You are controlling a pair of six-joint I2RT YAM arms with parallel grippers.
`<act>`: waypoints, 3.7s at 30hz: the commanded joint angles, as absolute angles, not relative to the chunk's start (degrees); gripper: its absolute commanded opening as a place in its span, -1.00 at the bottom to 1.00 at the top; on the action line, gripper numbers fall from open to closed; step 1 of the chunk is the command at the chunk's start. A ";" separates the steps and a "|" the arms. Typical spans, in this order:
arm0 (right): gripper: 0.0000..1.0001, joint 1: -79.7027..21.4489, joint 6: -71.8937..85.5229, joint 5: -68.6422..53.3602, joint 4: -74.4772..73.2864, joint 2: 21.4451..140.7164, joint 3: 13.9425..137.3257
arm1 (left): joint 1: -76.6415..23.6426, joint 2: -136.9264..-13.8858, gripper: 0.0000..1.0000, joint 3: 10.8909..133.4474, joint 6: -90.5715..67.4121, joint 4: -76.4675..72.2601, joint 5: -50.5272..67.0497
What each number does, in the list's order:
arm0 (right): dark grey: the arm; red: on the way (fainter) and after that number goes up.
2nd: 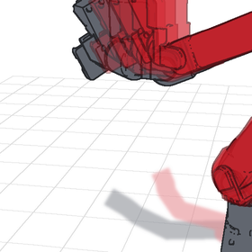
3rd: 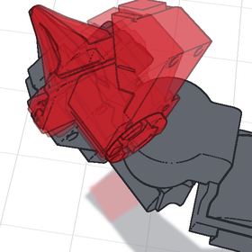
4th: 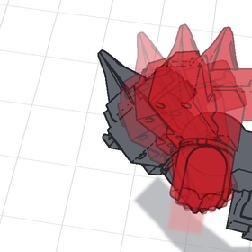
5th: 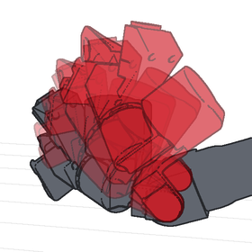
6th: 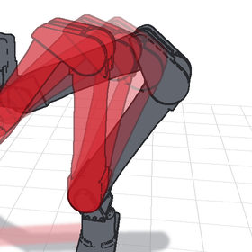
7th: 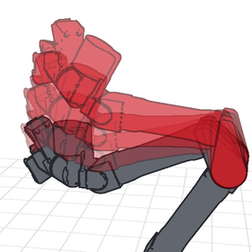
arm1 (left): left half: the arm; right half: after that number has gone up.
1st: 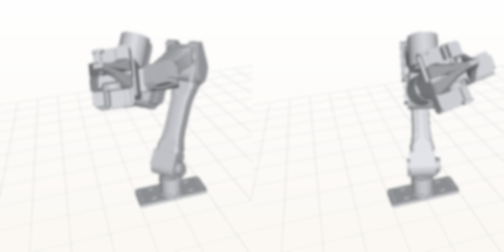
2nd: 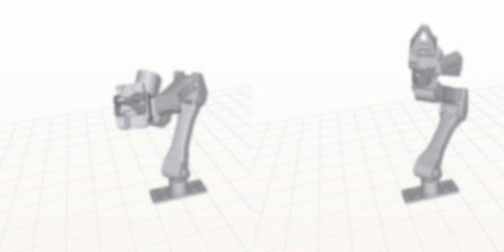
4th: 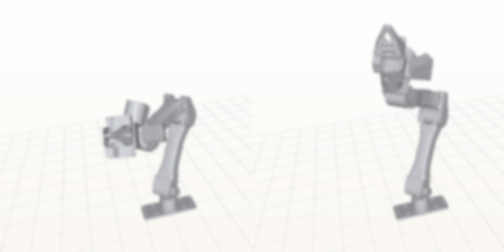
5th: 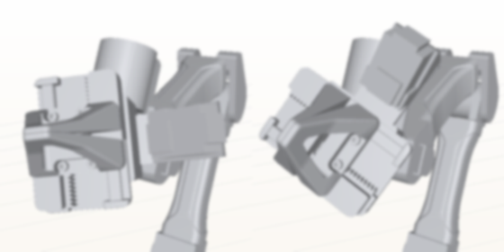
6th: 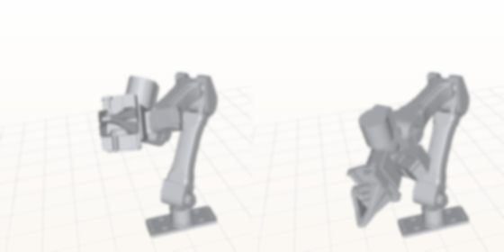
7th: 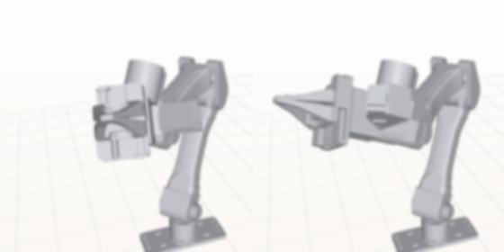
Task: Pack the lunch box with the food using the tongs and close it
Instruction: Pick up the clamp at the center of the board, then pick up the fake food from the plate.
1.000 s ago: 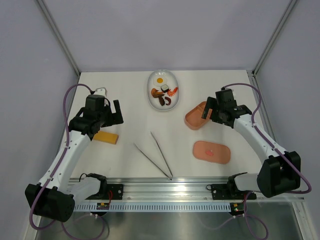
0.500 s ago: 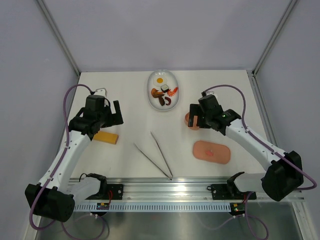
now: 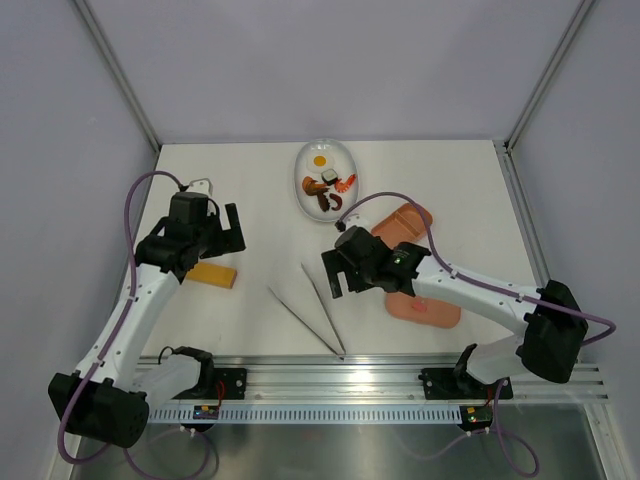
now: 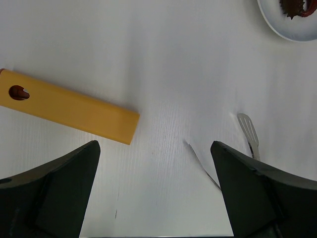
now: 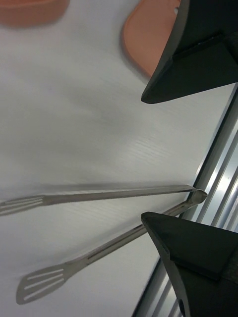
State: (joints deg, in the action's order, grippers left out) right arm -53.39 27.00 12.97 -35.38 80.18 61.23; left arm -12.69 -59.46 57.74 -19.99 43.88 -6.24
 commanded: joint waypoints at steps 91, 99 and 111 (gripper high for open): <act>-0.27 -51.08 11.08 12.66 -38.30 90.53 79.44 | -12.83 -59.76 0.98 62.58 -22.06 41.66 -6.42; -0.27 -40.70 12.04 9.15 -51.31 94.30 96.83 | -12.83 -59.85 0.98 62.58 -22.50 40.87 -5.98; -0.19 -35.77 12.13 5.18 -60.73 110.03 118.37 | -12.83 -59.50 0.98 61.70 -22.76 41.04 -5.71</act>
State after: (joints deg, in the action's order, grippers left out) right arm -35.94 12.38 6.96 -57.23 108.33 113.47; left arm -12.69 -59.77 60.31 -22.37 43.27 -6.22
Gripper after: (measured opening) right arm 0.399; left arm 0.988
